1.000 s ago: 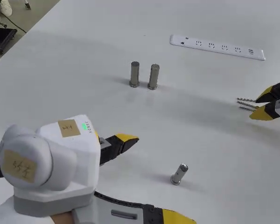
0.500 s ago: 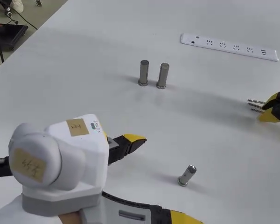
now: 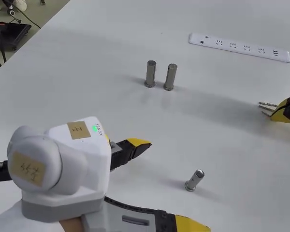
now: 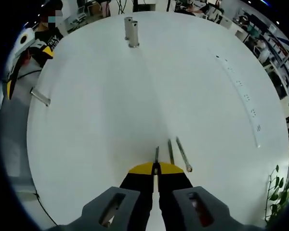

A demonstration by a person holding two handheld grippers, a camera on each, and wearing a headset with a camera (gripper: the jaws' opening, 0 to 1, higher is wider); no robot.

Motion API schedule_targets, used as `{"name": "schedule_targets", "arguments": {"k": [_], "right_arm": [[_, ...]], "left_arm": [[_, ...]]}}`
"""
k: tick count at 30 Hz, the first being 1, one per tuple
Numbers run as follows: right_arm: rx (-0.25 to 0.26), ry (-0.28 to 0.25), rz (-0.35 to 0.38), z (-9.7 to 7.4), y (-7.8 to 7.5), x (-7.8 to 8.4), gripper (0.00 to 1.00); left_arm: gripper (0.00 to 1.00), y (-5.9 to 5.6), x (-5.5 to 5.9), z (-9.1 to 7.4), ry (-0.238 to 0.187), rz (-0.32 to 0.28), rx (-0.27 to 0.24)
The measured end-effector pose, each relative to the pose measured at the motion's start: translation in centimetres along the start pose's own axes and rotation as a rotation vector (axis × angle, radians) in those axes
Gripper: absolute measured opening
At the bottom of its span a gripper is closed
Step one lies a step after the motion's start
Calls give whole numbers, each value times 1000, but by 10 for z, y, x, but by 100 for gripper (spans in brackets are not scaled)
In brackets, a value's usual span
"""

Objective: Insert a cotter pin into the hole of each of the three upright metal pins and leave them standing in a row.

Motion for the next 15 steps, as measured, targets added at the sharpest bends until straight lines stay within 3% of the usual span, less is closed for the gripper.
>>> {"name": "schedule_targets", "arguments": {"k": [5, 15], "right_arm": [[20, 16, -43, -1, 4, -2, 0], [53, 15, -32, -7, 1, -2, 0]], "left_arm": [[93, 0, -1, 0, -3, -1, 0], [89, 1, -4, -1, -21, -1, 0]]}}
Point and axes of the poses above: the centre of the closed fingertips' face, and the gripper's own axes: z roughly forward along the fingers, y roughly to its left, x roughly out of its underside, the point moved 5 cm from there along -z, roughly backward along the fingers, and after that the axes turned 4 degrees about x, right-handed, at the moved point
